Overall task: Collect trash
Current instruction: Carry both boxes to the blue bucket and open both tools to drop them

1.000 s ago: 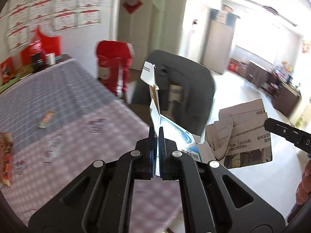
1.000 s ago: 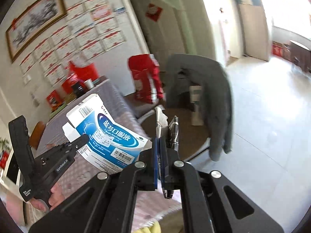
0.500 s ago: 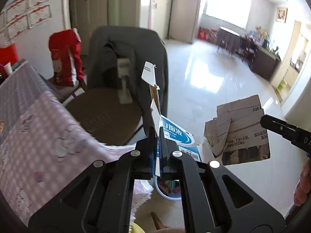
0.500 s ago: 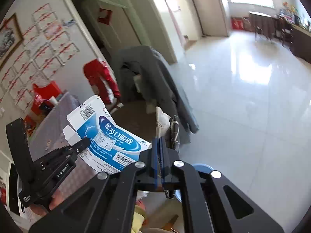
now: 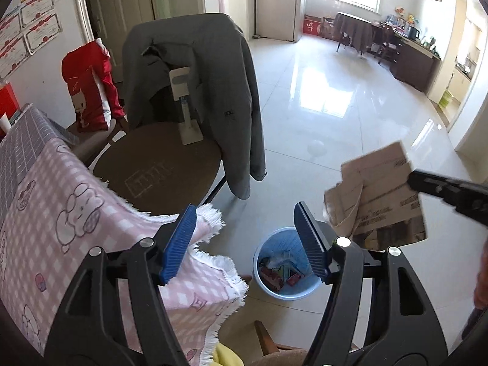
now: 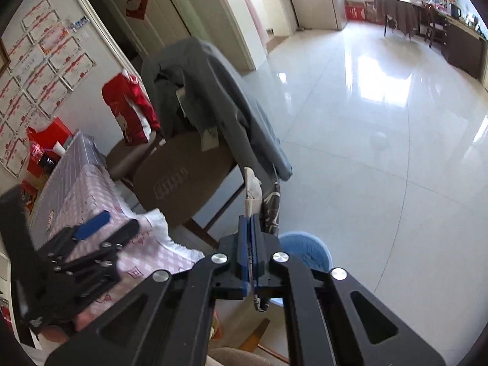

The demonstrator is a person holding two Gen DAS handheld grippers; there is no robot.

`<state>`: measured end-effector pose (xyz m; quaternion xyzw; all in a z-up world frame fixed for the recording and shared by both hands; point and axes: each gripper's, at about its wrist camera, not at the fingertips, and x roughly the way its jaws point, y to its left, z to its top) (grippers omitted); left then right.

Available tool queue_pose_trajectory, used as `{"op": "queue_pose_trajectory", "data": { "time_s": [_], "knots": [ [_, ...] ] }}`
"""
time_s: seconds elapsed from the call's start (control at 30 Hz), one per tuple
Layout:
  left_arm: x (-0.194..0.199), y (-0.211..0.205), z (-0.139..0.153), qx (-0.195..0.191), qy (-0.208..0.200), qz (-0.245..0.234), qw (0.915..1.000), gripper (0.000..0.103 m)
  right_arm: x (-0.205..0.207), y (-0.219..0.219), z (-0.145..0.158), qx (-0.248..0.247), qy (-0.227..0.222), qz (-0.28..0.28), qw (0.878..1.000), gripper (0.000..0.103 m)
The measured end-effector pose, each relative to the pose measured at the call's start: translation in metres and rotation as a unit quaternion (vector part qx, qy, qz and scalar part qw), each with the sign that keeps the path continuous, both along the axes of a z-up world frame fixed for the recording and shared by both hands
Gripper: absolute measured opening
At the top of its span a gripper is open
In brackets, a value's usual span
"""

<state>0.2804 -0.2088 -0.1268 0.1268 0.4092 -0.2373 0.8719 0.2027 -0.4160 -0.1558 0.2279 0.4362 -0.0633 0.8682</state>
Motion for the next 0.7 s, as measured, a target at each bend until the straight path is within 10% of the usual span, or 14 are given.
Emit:
{"op": "queue_pose_trajectory", "data": {
  "time_s": [0.33,0.4,0.47,0.7],
  "knots": [
    [-0.008,0.021,0.007,-0.004,-0.010,0.015,0.9998,0.066,0.013,0.022,-0.021,-0.016,0.032,0.032,0.999,0.007],
    [-0.010,0.023,0.008,-0.004,-0.010,0.017,0.9998,0.066,0.016,0.028,-0.022,-0.043,0.046,0.042,0.997,0.049],
    [-0.012,0.026,0.009,-0.005,-0.010,0.019,0.9998,0.066,0.017,0.029,-0.022,-0.055,0.053,0.022,0.997,0.069],
    [-0.019,0.038,0.019,-0.025,-0.019,0.030,0.9990,0.066,0.014,0.040,-0.008,-0.065,0.030,0.029,0.997,0.069]
  ]
}}
